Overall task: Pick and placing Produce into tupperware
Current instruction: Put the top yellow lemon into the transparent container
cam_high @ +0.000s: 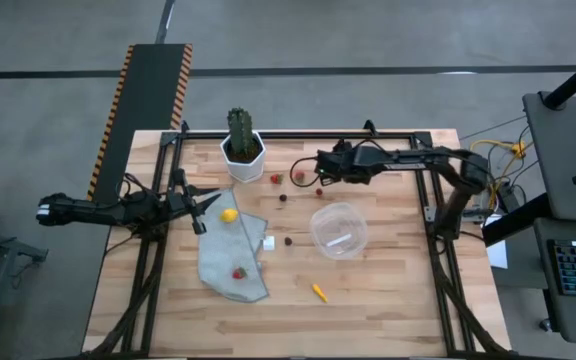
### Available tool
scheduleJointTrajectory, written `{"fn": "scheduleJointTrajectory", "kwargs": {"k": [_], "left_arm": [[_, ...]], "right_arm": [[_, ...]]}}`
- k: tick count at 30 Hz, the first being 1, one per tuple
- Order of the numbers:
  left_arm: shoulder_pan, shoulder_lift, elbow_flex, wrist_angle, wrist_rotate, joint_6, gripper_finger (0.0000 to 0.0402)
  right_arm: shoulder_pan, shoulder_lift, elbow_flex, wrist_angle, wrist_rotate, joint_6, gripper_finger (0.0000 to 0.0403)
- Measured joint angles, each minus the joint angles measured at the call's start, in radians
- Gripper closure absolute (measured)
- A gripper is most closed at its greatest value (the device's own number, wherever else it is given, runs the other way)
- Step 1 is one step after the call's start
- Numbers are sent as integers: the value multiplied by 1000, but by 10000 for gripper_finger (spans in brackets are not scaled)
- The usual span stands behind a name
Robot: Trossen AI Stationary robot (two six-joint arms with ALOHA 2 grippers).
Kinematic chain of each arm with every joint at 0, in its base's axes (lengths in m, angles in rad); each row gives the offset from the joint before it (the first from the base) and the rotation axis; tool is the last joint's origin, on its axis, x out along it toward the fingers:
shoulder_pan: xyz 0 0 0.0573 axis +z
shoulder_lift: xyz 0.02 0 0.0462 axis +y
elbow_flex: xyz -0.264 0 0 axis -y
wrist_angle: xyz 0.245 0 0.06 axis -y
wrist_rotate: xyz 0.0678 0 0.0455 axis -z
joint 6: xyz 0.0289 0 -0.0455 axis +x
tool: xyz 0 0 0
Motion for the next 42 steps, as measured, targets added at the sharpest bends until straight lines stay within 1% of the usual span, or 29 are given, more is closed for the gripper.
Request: {"fn": "scheduleJointTrajectory", "kwargs": {"k": [5,10,16,21,24,32,42], "left_arm": [[0,0,0,0,0,0,345],[0,0,0,13,0,0,345],[0,0,0,46,0,-8,345],[0,0,0,67,0,-10,345],[0,-2,0,66,0,-10,345],[0,0,0,63,0,-11,345],[0,0,0,65,0,-13,345]], "right_arm": [[71,-146,0,14,15,-98,207],[155,-281,1,53,28,-239,207],[244,-413,2,57,24,-407,207],[314,-491,2,57,22,-493,207],[350,-509,2,56,22,-509,207],[434,-508,0,18,-9,-511,207],[496,-508,-33,-31,-12,-513,207]]}}
